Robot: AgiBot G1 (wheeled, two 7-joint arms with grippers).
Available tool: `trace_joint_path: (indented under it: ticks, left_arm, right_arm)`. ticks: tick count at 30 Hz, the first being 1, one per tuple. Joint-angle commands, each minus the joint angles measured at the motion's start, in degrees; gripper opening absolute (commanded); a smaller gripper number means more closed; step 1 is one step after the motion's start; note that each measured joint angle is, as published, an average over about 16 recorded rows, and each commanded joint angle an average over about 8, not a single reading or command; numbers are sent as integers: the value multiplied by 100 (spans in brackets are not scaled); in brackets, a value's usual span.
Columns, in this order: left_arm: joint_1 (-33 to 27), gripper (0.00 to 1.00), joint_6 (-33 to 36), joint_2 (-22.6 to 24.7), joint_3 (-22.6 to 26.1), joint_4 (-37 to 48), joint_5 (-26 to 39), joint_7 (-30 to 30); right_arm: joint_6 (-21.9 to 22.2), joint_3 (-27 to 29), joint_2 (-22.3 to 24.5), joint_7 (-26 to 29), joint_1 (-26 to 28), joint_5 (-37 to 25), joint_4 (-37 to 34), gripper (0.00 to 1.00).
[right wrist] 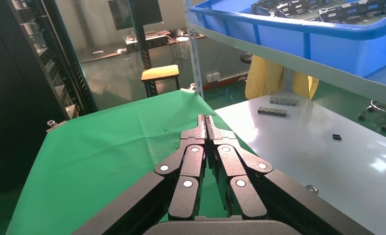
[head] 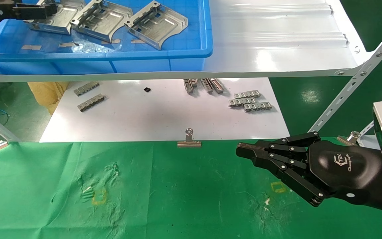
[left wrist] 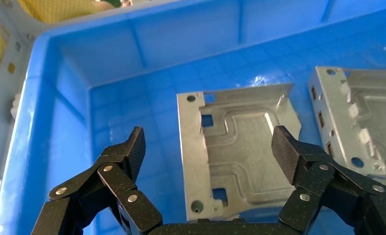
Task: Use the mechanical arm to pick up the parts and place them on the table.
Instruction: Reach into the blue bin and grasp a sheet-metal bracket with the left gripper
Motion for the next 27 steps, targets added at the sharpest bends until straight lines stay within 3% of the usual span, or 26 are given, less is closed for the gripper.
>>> trace_joint_path:
  ticks: [1, 27]
  left_arm:
    - [-21, 0, -7, 14, 14, 68, 22, 3]
    - [-34, 0, -251, 171, -21, 556, -15, 329]
  right_arm:
    - [0, 0, 0, 0, 0, 0, 0, 0]
    - [0, 0, 0, 0, 0, 0, 0, 0]
